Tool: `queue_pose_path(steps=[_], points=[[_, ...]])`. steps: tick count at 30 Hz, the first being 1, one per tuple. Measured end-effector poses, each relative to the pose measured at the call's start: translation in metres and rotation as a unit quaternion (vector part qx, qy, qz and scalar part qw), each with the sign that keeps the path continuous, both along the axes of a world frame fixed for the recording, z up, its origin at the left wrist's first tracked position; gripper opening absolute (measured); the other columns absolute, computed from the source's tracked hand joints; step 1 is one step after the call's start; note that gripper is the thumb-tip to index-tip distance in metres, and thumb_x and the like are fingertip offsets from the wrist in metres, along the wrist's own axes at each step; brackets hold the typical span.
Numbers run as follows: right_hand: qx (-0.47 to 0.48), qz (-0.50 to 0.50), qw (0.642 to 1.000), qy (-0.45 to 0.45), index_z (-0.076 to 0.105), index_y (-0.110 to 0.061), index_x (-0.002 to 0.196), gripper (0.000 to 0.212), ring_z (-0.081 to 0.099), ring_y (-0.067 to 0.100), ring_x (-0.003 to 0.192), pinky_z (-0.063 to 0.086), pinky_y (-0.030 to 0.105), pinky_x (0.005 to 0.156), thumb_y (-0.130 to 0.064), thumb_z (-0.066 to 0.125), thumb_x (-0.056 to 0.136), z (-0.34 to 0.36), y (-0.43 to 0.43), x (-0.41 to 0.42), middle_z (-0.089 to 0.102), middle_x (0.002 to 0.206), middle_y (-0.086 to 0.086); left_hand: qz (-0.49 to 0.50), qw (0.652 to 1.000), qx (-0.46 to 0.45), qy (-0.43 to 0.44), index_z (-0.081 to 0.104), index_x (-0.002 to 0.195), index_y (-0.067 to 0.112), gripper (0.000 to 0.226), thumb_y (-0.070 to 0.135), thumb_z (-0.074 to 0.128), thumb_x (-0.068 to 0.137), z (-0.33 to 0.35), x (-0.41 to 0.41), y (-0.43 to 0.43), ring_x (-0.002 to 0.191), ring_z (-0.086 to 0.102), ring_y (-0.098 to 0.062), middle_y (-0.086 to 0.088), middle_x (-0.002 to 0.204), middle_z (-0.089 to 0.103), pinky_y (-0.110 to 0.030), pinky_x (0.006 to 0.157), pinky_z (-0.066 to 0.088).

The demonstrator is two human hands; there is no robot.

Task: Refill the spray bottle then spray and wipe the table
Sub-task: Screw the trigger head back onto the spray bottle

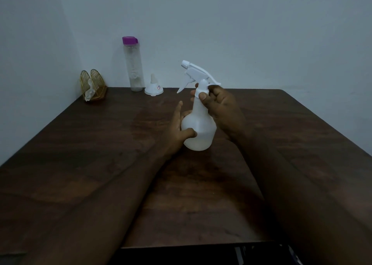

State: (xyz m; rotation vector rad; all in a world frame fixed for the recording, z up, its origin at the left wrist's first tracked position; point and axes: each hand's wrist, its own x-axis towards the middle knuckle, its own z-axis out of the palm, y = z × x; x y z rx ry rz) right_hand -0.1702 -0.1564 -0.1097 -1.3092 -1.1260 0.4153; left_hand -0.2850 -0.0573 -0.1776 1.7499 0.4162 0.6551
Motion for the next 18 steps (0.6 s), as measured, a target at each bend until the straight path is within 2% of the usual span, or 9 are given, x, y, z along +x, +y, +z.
queue_pose_path(steps=[2, 4, 7, 9, 11, 14, 18], points=[[-0.014, 0.02, 1.0, 0.006, 0.06, -0.013, 0.123, 0.024, 0.066, 0.018, 0.112, 0.051, 0.044, 0.1, -0.014, 0.054, 0.099, 0.004, -0.002, 0.005, 0.069, 0.12, 0.006, -0.007, 0.998, -0.062, -0.015, 0.012, 0.154, 0.015, 0.1, 0.012, 0.055, 0.065, 0.001, -0.002, 0.003, 0.121, 0.052, -0.019, 0.008, 0.125, 0.053, -0.038, 0.104, 0.042], [-0.021, 0.036, 0.999, 0.01, 0.06, -0.011, 0.123, 0.024, 0.067, 0.019, 0.11, 0.053, 0.041, 0.098, -0.012, 0.054, 0.099, 0.006, -0.002, 0.01, 0.069, 0.119, 0.006, -0.019, 0.995, -0.097, -0.017, 0.02, 0.153, 0.016, 0.095, 0.011, 0.054, 0.064, 0.001, -0.004, 0.006, 0.123, 0.053, -0.022, 0.005, 0.126, 0.055, -0.046, 0.109, 0.04], [-0.012, 0.038, 0.999, 0.018, 0.059, -0.009, 0.123, 0.025, 0.068, 0.013, 0.105, 0.055, 0.032, 0.092, -0.01, 0.054, 0.099, 0.003, -0.002, 0.009, 0.07, 0.113, 0.002, -0.044, 0.997, -0.069, 0.004, 0.022, 0.152, 0.015, 0.096, 0.01, 0.056, 0.062, 0.001, -0.007, 0.007, 0.128, 0.047, -0.027, -0.009, 0.143, 0.045, -0.051, 0.11, 0.038], [0.001, 0.03, 0.999, 0.037, 0.058, -0.011, 0.123, 0.026, 0.068, 0.017, 0.107, 0.055, 0.037, 0.095, -0.01, 0.057, 0.097, 0.0, -0.001, 0.006, 0.07, 0.114, 0.004, -0.056, 0.998, -0.012, 0.028, 0.021, 0.152, 0.015, 0.099, 0.014, 0.063, 0.062, 0.002, -0.007, 0.006, 0.127, 0.048, -0.025, -0.009, 0.143, 0.044, -0.049, 0.106, 0.042], [0.019, 0.013, 0.998, 0.057, 0.058, -0.009, 0.12, 0.026, 0.068, 0.025, 0.107, 0.053, 0.046, 0.096, -0.011, 0.062, 0.094, -0.002, 0.002, 0.003, 0.071, 0.112, 0.011, -0.055, 0.996, 0.043, 0.051, 0.022, 0.151, 0.019, 0.103, 0.027, 0.073, 0.062, 0.002, -0.005, 0.005, 0.122, 0.051, -0.018, -0.002, 0.139, 0.048, -0.039, 0.1, 0.047], [0.03, -0.022, 0.996, 0.079, 0.053, -0.002, 0.118, 0.035, 0.066, 0.038, 0.103, 0.051, 0.06, 0.093, -0.014, 0.069, 0.09, -0.005, 0.007, -0.005, 0.068, 0.109, 0.021, -0.007, 0.993, 0.094, 0.068, 0.024, 0.151, 0.026, 0.104, 0.043, 0.08, 0.064, -0.001, -0.003, 0.003, 0.121, 0.05, -0.01, 0.006, 0.141, 0.047, -0.028, 0.096, 0.044], [0.028, -0.044, 0.995, 0.085, 0.048, -0.006, 0.115, 0.039, 0.066, 0.039, 0.102, 0.051, 0.062, 0.09, -0.017, 0.073, 0.087, -0.007, 0.012, -0.01, 0.067, 0.107, 0.02, 0.011, 0.992, 0.111, 0.06, 0.027, 0.149, 0.028, 0.104, 0.053, 0.081, 0.064, -0.005, 0.0, 0.004, 0.121, 0.049, -0.003, 0.011, 0.142, 0.047, -0.02, 0.093, 0.042]])
